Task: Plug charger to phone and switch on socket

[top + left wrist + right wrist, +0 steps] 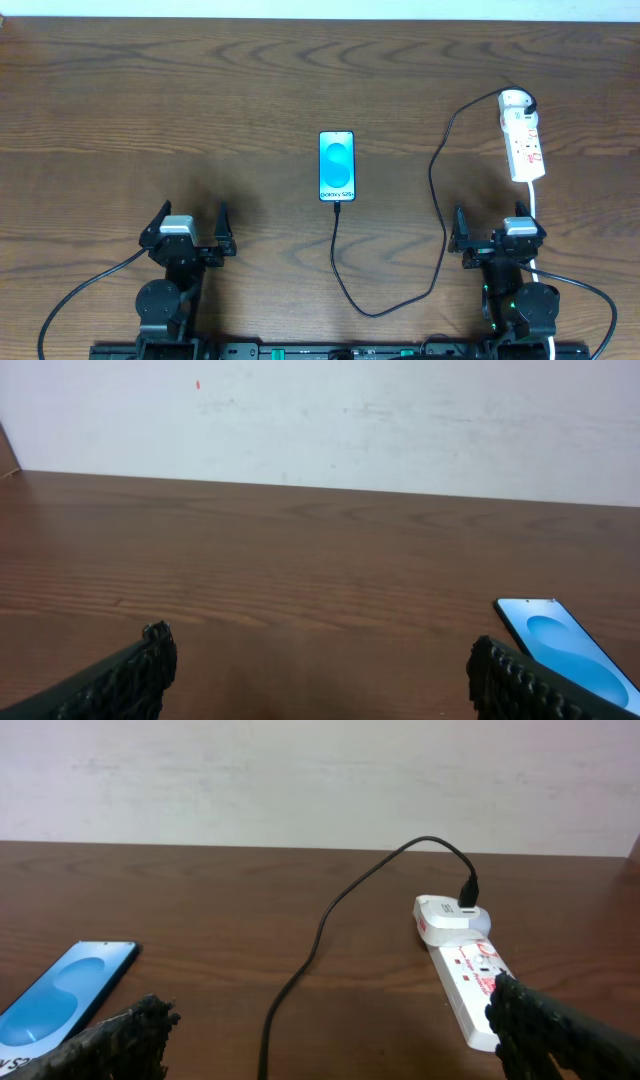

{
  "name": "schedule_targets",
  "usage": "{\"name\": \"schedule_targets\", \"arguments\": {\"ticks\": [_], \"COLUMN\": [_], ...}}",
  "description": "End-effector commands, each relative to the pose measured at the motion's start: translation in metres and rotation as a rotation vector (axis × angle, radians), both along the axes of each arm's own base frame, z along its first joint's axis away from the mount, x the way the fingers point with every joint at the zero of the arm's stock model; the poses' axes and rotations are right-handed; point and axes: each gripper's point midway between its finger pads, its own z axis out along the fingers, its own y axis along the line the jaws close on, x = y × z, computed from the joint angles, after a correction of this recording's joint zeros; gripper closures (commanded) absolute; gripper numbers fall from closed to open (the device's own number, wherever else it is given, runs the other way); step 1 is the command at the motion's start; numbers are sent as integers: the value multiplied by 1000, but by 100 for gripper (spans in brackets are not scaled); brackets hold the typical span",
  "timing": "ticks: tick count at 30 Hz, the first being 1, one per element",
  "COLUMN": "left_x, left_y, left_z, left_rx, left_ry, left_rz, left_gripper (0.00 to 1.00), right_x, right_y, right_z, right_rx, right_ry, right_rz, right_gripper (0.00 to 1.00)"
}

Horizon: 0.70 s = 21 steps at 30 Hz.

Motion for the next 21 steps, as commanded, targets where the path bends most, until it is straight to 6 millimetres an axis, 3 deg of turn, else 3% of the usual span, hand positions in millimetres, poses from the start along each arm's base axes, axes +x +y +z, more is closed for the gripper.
{"name": "schedule_targets", "arguments": {"ticks": [1, 21], "left_x": [-1, -1], "left_y": [4, 10], "left_z": [-15, -15], "left_rx": [-19, -71], "left_ry": [49, 50], "left_rz": [23, 54], "left_gripper": [5, 5], "right_x": [0, 0], "right_y": [-2, -2], "right_z": [-1, -1], "right_rx": [-12, -12], "right_ry": [0, 0], "right_rz": [-9, -9], "right_gripper": [1, 1]}}
